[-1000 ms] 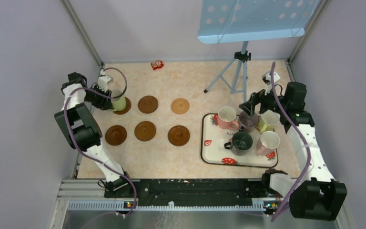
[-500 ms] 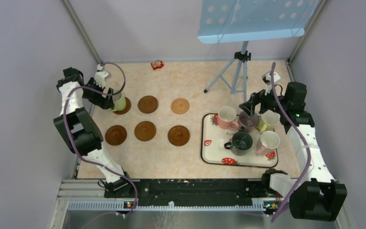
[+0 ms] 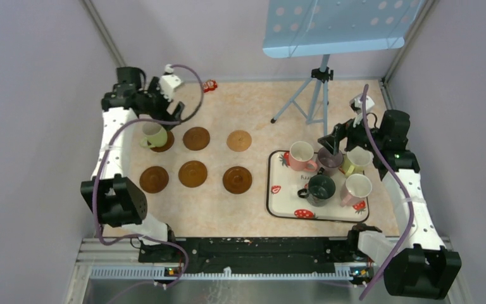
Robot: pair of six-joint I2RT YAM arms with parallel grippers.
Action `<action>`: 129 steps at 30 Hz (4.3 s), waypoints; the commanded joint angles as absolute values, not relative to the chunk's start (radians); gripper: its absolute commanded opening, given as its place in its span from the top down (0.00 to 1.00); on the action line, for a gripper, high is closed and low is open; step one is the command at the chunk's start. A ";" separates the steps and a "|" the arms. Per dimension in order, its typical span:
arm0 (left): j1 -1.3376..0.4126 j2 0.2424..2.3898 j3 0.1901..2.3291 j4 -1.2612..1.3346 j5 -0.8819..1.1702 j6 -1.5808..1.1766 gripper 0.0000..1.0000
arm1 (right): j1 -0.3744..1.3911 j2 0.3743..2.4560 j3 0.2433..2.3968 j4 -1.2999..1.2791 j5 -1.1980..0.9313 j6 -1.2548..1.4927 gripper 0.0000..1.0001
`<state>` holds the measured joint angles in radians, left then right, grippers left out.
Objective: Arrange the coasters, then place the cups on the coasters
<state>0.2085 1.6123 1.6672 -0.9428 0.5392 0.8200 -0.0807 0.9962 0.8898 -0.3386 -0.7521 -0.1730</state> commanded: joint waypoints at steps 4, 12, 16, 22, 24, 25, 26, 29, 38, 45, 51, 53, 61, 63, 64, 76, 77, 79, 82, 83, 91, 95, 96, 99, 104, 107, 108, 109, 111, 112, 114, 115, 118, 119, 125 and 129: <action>-0.182 1.454 1.526 -0.810 0.421 0.604 0.01 | -0.080 0.996 0.925 -0.365 -0.728 -0.167 0.05; -0.479 1.454 1.396 -0.656 0.388 0.315 0.01 | -0.081 1.003 0.929 -0.311 -0.616 -0.011 0.01; -0.626 1.482 1.367 -0.622 0.410 0.324 0.01 | -0.081 0.994 0.915 -0.297 -0.640 0.025 0.01; -0.889 1.538 1.319 -0.542 0.288 0.284 0.01 | -0.101 1.022 0.930 -0.333 -0.616 -0.059 0.02; -0.946 1.585 1.307 -0.514 0.280 0.245 0.01 | -0.121 1.036 0.940 -0.336 -0.617 -0.044 0.02; -0.971 1.621 1.311 -0.503 0.277 0.233 0.01 | -0.130 1.042 0.943 -0.337 -0.619 -0.038 0.02; -0.991 1.649 1.318 -0.492 0.279 0.220 0.01 | -0.139 1.046 0.944 -0.338 -0.620 -0.034 0.02; -1.045 1.743 1.381 -0.499 0.259 0.196 0.01 | -0.155 1.049 0.945 -0.338 -0.621 -0.030 0.03; -1.110 1.940 1.527 -0.507 0.224 0.139 0.16 | -0.182 1.039 0.943 -0.338 -0.649 -0.036 0.03; -1.123 1.992 1.577 -0.471 0.250 0.124 0.30 | -0.185 1.039 0.951 -0.344 -0.671 -0.037 0.03; -1.124 2.050 1.628 -0.491 0.264 0.119 0.42 | -0.186 1.035 0.954 -0.347 -0.659 -0.040 0.03; -1.124 2.065 1.641 -0.497 0.264 0.122 0.47 | -0.186 1.036 0.957 -0.347 -0.652 -0.038 0.03; -1.127 2.080 1.652 -0.509 0.258 0.131 0.62 | -0.193 1.040 0.960 -0.354 -0.635 -0.037 0.03; -1.127 2.074 1.651 -0.517 0.256 0.130 0.69 | -0.195 1.040 0.959 -0.354 -0.635 -0.037 0.03; -1.127 2.067 1.648 -0.518 0.259 0.130 0.72 | -0.195 1.040 0.960 -0.354 -0.635 -0.036 0.03; -1.116 1.775 1.418 -0.500 0.316 0.217 1.00 | -0.198 1.039 0.954 -0.357 -0.657 -0.045 0.03; -1.112 1.743 1.403 -0.511 0.322 0.227 1.00 | -0.199 1.039 0.953 -0.357 -0.661 -0.045 0.03; -1.095 1.690 1.387 -0.549 0.332 0.244 1.00 | -0.199 1.040 0.954 -0.358 -0.667 -0.047 0.03; -1.019 1.616 1.376 -0.618 0.407 0.270 1.00 | -0.199 1.037 0.951 -0.358 -0.679 -0.053 0.03; -0.973 1.589 1.364 -0.629 0.487 0.274 1.00 | -0.199 1.039 0.950 -0.358 -0.684 -0.057 0.03; -0.558 1.382 1.306 -0.650 0.578 0.301 1.00 | -0.199 1.047 0.946 -0.358 -0.702 -0.068 0.03; -0.401 1.276 1.220 -0.573 0.483 0.331 1.00 | -0.199 1.049 0.944 -0.358 -0.706 -0.073 0.03; -0.366 1.257 1.199 -0.555 0.468 0.343 1.00 | -0.199 1.049 0.943 -0.358 -0.709 -0.072 0.03; -0.249 1.233 1.159 -0.538 0.475 0.384 1.00 | -0.199 1.052 0.943 -0.358 -0.715 -0.075 0.03; -0.081 1.249 1.119 -0.521 0.516 0.494 1.00 | -0.199 1.055 0.941 -0.359 -0.728 -0.077 0.03; -0.010 1.267 1.090 -0.493 0.554 0.553 1.00 | -0.199 1.055 0.940 -0.358 -0.728 -0.080 0.03; 0.006 1.280 1.082 -0.472 0.545 0.550 1.00 | -0.199 1.056 0.940 -0.358 -0.730 -0.080 0.03; 0.028 1.296 1.082 -0.461 0.535 0.543 1.00 | -0.199 1.056 0.940 -0.358 -0.730 -0.080 0.03; 0.060 1.330 1.079 -0.434 0.522 0.529 1.00 | -0.199 1.056 0.939 -0.358 -0.733 -0.081 0.03; 0.075 1.345 1.073 -0.421 0.528 0.528 1.00 | -0.199 1.056 0.939 -0.359 -0.734 -0.081 0.03; 0.107 1.364 1.051 -0.386 0.546 0.533 1.00 | -0.199 1.056 0.937 -0.358 -0.735 -0.083 0.03; 0.119 1.370 1.041 -0.369 0.556 0.534 1.00 | -0.199 1.057 0.937 -0.357 -0.737 -0.084 0.03; 0.135 1.394 1.016 -0.325 0.577 0.548 1.00 | -0.199 1.061 0.940 -0.354 -0.746 -0.086 0.03; 0.135 1.401 1.008 -0.308 0.578 0.552 1.00 | -0.199 1.063 0.940 -0.353 -0.752 -0.086 0.03; 0.135 1.457 0.976 -0.206 0.582 0.529 1.00 | -0.199 1.069 0.939 -0.353 -0.761 -0.086 0.03; 0.135 1.498 0.976 -0.172 0.594 0.509 1.00 | -0.199 1.073 0.939 -0.353 -0.762 -0.084 0.03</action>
<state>0.1352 1.4815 0.9710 -0.3290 0.5301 0.5251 -0.1856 1.0718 0.9062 -0.3676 -0.7364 -0.0708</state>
